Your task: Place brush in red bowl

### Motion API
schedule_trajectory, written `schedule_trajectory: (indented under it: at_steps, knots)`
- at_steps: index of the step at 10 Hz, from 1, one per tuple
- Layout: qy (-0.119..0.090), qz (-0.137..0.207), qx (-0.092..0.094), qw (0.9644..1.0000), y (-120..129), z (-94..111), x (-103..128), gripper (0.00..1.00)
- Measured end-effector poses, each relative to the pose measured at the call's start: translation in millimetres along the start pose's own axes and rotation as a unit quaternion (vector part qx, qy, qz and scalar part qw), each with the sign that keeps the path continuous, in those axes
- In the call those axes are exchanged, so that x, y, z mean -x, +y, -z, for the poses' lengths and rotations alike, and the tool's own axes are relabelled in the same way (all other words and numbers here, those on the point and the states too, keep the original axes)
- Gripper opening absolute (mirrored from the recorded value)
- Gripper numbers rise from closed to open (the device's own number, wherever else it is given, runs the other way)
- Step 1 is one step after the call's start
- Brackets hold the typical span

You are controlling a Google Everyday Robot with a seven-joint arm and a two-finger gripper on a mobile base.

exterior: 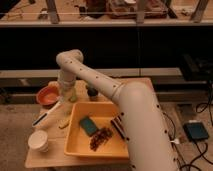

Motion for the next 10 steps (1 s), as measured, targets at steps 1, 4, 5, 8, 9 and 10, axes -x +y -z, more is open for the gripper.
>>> schedule_trajectory:
  at_steps: [1, 4, 5, 8, 9, 10]
  knots:
    - [0.005, 0.001, -0.002, 1.0000, -9, 8, -1, 0.09]
    - [0.012, -0.001, -0.015, 0.9998, -48, 24, -15, 0.09]
    - [0.012, -0.001, -0.021, 0.9997, -59, 26, -18, 0.09]
    - [0.011, -0.004, -0.035, 0.9993, -89, 27, -33, 0.09]
    - [0.010, -0.004, -0.037, 0.9992, -96, 24, -34, 0.09]
    - [0.013, -0.010, -0.048, 0.9987, -100, 22, -37, 0.09]
